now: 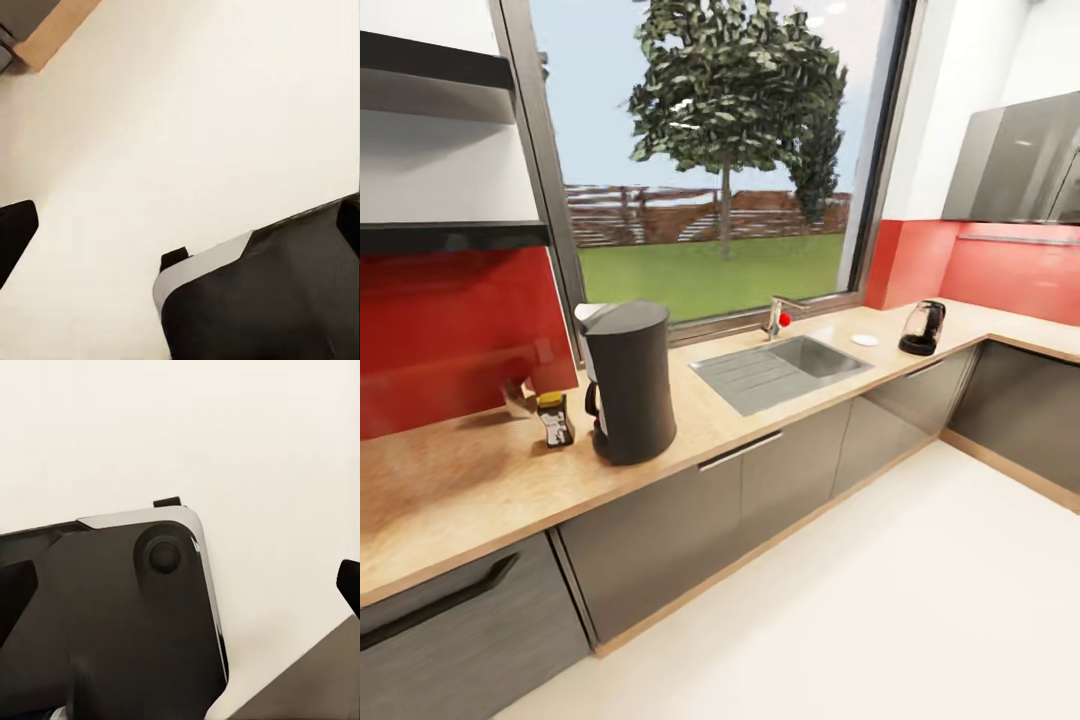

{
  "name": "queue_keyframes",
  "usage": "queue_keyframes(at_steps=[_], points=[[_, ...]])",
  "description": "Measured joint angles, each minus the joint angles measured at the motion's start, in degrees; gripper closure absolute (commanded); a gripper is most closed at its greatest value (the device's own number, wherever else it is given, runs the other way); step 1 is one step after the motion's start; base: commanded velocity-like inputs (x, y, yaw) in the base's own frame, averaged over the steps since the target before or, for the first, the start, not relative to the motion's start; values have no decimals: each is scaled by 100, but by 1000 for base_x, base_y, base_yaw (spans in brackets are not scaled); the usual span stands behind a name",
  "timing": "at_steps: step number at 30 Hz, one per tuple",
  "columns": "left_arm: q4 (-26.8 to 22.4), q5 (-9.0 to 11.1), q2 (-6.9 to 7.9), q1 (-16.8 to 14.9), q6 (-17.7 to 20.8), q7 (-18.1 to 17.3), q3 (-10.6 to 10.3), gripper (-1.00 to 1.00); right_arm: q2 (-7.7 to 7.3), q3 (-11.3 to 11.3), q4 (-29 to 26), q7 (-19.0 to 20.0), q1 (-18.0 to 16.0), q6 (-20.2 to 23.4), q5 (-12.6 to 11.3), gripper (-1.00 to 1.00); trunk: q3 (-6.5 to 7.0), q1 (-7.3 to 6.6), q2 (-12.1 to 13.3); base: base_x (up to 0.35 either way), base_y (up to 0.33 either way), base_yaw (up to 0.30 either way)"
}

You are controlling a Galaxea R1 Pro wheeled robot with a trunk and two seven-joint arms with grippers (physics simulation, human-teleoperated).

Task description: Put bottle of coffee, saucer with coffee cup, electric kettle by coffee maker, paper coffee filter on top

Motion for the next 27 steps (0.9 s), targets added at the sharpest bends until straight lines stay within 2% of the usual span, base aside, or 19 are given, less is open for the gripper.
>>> queue_keyframes(at_steps=[2,3,4,6,7,8,10,11,12,14,18,20,24,27], points=[[379,114,9,5,3,252,36,-100,2,0,1,1,0,3,0,-100,1,0,0,0,0,-263],[673,305,42,14,2,461,72,-100,0,0,2,1,0,5,1,-100,0,0,0,0,0,-263],[771,392,62,14,2,528,66,-100,0,0,2,1,0,6,1,-100,1,0,0,0,0,-263],[1021,828,145,17,12,690,73,-100,-1,0,2,4,0,6,1,-100,1,0,0,0,0,-263],[1064,974,161,18,17,710,68,-100,-1,0,2,5,0,7,1,-100,1,0,0,0,0,-263],[1158,1412,191,23,65,740,67,-100,-1,0,2,11,0,7,1,-100,1,0,0,0,0,-263],[1229,1921,210,27,371,765,49,-100,-2,0,-3,22,0,7,1,-100,1,0,0,0,0,-263],[1241,2019,207,28,600,772,39,-100,-5,-1,-4,24,0,7,1,-100,1,0,0,0,0,-263],[1250,2096,202,29,993,779,30,-100,-7,-1,-5,26,0,7,1,-100,1,0,0,0,0,-263],[1255,2134,207,29,1423,784,14,-100,-9,1,-6,32,0,8,1,-100,1,0,0,0,0,-263],[1260,2123,280,123,1745,785,-29,-100,7,16,-6,35,-1,17,8,-100,-5,0,0,0,0,-203],[1260,2003,304,201,1782,786,-51,-100,12,25,-7,34,-1,16,16,-100,-8,0,0,0,0,-64],[1260,1643,402,246,1815,896,-53,-100,15,100,-12,29,-2,11,22,-100,-10,0,0,0,0,-19],[1258,1540,432,255,1822,975,-54,-100,16,201,-17,23,-2,4,16,-100,-10,0,0,0,0,-2]])
